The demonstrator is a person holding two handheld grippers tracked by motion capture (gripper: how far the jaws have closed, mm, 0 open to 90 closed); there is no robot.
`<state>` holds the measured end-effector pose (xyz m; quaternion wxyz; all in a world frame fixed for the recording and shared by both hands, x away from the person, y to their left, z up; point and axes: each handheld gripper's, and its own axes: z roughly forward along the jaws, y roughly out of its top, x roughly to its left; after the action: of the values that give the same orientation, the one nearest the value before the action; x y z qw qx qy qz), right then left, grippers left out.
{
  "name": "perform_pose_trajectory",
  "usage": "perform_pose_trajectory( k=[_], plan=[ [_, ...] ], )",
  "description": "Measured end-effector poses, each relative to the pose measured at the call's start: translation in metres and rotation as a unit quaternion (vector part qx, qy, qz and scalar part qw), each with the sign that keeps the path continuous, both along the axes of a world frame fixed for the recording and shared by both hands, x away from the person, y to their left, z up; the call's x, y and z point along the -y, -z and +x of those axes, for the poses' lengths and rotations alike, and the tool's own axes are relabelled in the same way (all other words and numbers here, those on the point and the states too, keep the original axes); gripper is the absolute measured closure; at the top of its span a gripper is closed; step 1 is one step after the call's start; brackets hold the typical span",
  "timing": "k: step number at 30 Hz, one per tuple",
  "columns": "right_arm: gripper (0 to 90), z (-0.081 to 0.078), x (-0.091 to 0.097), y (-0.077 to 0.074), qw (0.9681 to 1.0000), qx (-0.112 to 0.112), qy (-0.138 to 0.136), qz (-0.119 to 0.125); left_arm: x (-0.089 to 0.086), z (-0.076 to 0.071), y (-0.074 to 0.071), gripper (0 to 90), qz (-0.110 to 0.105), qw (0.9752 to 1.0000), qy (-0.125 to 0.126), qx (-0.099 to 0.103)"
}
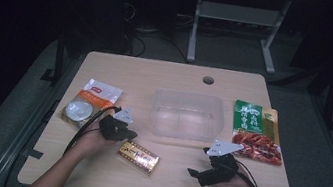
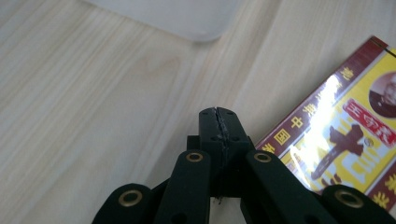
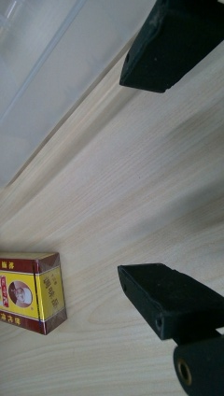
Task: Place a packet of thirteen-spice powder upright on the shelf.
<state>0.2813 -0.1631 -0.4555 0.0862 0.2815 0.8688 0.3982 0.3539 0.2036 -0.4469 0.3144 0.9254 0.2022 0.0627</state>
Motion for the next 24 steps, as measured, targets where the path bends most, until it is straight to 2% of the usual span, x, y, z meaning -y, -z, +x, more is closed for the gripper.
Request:
perform_pose_trajectory(
  k=[6,9,10,14,18,24],
  plan=[
    [7.9,0.001,0.001,0.0,1.0,-0.001,0.002,0.002,-0.015,-0.012,0.0,89.8,0.007,0.9999,0.001,-0.011],
    [8.0,0.0,0.001,0.0,1.0,0.001,0.002,0.002,-0.016,-0.017,0.001,89.8,0.0,0.9999,-0.002,-0.016],
    [7.9,0.0,0.001,0.0,1.0,0.001,0.002,0.002,-0.017,-0.023,0.002,89.8,0.002,0.9998,0.007,-0.018],
    [7.9,0.0,0.001,-0.001,1.0,0.001,0.003,0.002,-0.016,-0.034,0.003,89.8,0.001,0.9995,0.018,-0.027],
    [8.0,0.0,0.001,-0.001,1.0,0.002,0.002,0.001,-0.012,-0.047,0.005,89.7,-0.014,0.9986,0.028,-0.043],
    [7.9,0.0,0.001,-0.001,1.0,0.003,0.002,0.0,-0.004,-0.062,0.007,89.7,-0.031,0.9971,0.045,-0.054]
  ],
)
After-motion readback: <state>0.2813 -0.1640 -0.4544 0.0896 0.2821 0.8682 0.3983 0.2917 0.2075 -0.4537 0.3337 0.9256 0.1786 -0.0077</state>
